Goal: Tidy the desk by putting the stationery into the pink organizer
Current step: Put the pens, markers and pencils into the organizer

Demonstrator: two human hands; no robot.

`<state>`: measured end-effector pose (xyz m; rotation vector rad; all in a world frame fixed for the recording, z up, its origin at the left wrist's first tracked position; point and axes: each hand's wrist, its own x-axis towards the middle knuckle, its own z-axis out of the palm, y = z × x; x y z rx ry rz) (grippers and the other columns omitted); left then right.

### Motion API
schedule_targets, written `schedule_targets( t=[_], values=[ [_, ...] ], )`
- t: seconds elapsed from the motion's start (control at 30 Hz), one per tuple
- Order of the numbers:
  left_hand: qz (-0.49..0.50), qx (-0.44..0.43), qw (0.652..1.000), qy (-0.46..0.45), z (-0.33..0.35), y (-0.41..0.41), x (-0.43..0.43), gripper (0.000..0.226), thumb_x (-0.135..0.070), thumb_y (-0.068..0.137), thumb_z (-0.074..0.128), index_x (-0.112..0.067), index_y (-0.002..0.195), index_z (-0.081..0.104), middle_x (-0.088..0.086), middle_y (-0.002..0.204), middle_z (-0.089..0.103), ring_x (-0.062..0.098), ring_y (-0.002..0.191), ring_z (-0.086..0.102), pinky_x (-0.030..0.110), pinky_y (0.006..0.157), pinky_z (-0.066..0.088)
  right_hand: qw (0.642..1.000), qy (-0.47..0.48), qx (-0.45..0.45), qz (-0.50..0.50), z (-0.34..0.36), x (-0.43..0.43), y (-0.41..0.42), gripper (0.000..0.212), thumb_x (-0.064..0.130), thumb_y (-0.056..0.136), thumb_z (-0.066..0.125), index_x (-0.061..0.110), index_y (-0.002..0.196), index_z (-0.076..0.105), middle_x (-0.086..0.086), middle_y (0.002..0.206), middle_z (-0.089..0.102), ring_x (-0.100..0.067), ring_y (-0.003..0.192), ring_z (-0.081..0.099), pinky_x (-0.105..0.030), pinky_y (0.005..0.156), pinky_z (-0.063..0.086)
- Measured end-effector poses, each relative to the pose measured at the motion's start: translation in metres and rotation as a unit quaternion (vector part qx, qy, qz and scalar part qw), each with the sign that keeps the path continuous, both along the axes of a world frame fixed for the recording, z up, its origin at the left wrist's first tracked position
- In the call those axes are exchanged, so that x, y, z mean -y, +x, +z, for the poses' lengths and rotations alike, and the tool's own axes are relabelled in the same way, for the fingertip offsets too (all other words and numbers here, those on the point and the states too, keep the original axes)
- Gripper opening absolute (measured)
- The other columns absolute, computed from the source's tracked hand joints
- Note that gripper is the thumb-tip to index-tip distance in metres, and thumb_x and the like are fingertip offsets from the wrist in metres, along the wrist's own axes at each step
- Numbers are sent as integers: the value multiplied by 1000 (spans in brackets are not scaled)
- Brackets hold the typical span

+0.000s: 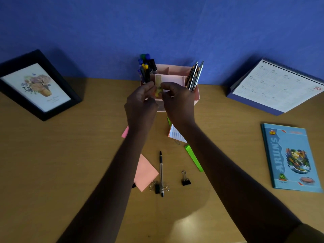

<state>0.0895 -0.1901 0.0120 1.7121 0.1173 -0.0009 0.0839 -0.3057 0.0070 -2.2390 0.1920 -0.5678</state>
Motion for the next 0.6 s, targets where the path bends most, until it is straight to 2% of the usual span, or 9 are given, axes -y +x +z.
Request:
schedule_targets(
  t=[0.07, 0.23, 0.37, 0.47, 0.53, 0.6],
  values=[
    [-5, 0, 1000, -4, -1, 2, 1, 41, -4, 103, 63, -19, 140, 71, -9, 132, 75, 6, 120, 71, 35, 86, 67, 1000, -4, -3, 1, -1, 1, 1, 21, 2, 100, 68, 9, 115, 81, -5, 109, 82, -16, 93, 79, -31, 82, 66],
    [-11, -9, 1000, -17, -1, 5, 1, 45, 0, 101, 61, -22, 138, 72, -9, 131, 76, 7, 115, 73, 38, 78, 69, 1000, -15, -15, -13, -3, 2, 6, 24, 5, 100, 68, 12, 118, 80, -4, 111, 82, -17, 91, 79, -37, 80, 67],
    [-23, -21, 999, -27, 1, 6, 1, 43, -2, 102, 62, -25, 138, 72, -12, 130, 75, 3, 109, 75, 35, 72, 69, 999, -27, -18, -29, -3, 2, 10, 24, 6, 100, 68, 13, 118, 81, -4, 111, 82, -19, 92, 80, -39, 80, 67],
    [-24, -21, 999, -17, 5, 5, 0, 42, -5, 103, 63, -27, 138, 72, -13, 131, 75, 7, 114, 74, 30, 72, 68, 999, -25, -17, -16, -1, 3, 9, 24, 6, 99, 68, 13, 119, 80, -3, 111, 82, -13, 89, 78, -34, 74, 66],
    [-12, -9, 1000, -4, 6, 1, -2, 40, -7, 103, 64, -25, 138, 71, -12, 130, 75, 9, 114, 74, 26, 72, 67, 1000, -17, -8, -8, 4, 4, 5, 25, 5, 97, 71, 11, 121, 78, -5, 114, 81, -8, 89, 74, -21, 70, 60],
    [9, 1, 1000, 12, 7, -7, -7, 34, -12, 103, 66, -24, 135, 72, -11, 127, 76, 11, 110, 76, 29, 74, 67, 1000, -10, 2, -12, 6, 6, -3, 30, 7, 94, 77, 8, 125, 76, -8, 121, 78, -12, 96, 71, -16, 73, 54]
  ],
)
